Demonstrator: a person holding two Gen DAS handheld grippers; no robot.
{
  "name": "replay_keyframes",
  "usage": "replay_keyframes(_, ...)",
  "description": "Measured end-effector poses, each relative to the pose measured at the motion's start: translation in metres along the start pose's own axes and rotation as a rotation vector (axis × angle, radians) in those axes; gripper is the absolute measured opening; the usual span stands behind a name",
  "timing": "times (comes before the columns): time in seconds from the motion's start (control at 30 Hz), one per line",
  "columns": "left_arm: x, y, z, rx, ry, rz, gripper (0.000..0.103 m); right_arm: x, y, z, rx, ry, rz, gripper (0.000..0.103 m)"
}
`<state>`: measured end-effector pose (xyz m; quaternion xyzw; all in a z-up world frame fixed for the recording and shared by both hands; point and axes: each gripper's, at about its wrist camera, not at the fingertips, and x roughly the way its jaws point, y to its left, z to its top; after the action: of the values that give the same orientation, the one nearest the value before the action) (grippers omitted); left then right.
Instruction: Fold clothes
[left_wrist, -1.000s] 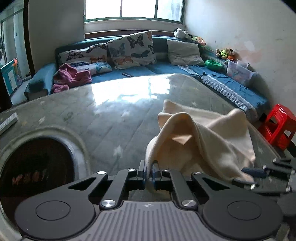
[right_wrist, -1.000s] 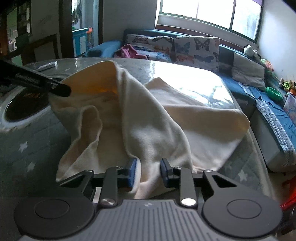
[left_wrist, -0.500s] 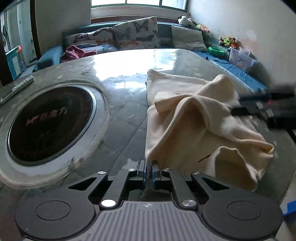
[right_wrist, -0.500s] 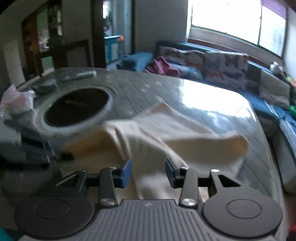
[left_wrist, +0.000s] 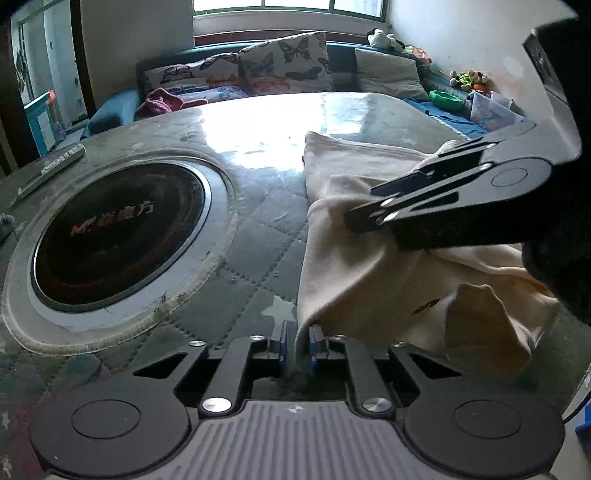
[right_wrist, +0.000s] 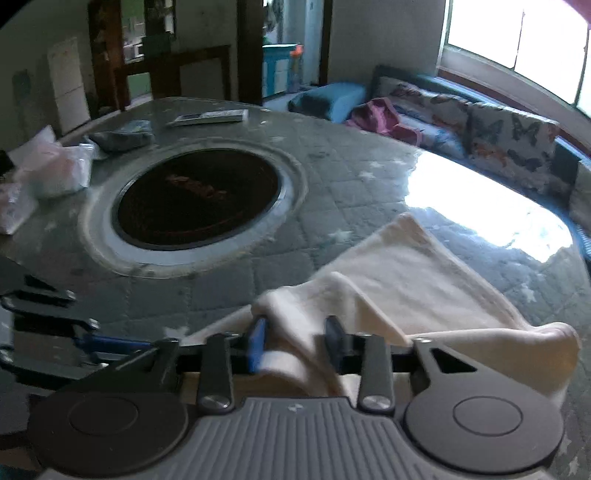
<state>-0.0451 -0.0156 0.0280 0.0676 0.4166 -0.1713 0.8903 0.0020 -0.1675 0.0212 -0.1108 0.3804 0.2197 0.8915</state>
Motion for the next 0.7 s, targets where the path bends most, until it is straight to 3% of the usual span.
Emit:
replay_keyframes(0.07,-0.002,-0.002,0.001,0.011,-0.005,0.011,0.032,-0.009,-0.008,-0.003,0.033,-0.035,-0.005,0.009)
replay_keyframes(0.13,-0.005,-0.004,0.003,0.025,-0.019,0.023,0.051,-0.021,-0.017,-0.005,0.061,-0.073,-0.023,0.007)
replay_keyframes(0.37,-0.013,-0.018,0.014,0.082,-0.066,0.015,0.059,-0.076,-0.056,-0.022,0.123,-0.192,-0.148,0.003)
replay_keyframes(0.47,-0.009,-0.028,0.020,0.119,-0.079,-0.001,0.059,-0.098,-0.074,-0.030,0.164,-0.193,-0.184,0.003)
replay_keyframes(0.7,0.010,-0.045,0.031,0.164,-0.085,-0.012,0.058,-0.086,-0.057,-0.032,0.098,-0.143,-0.073,0.014)
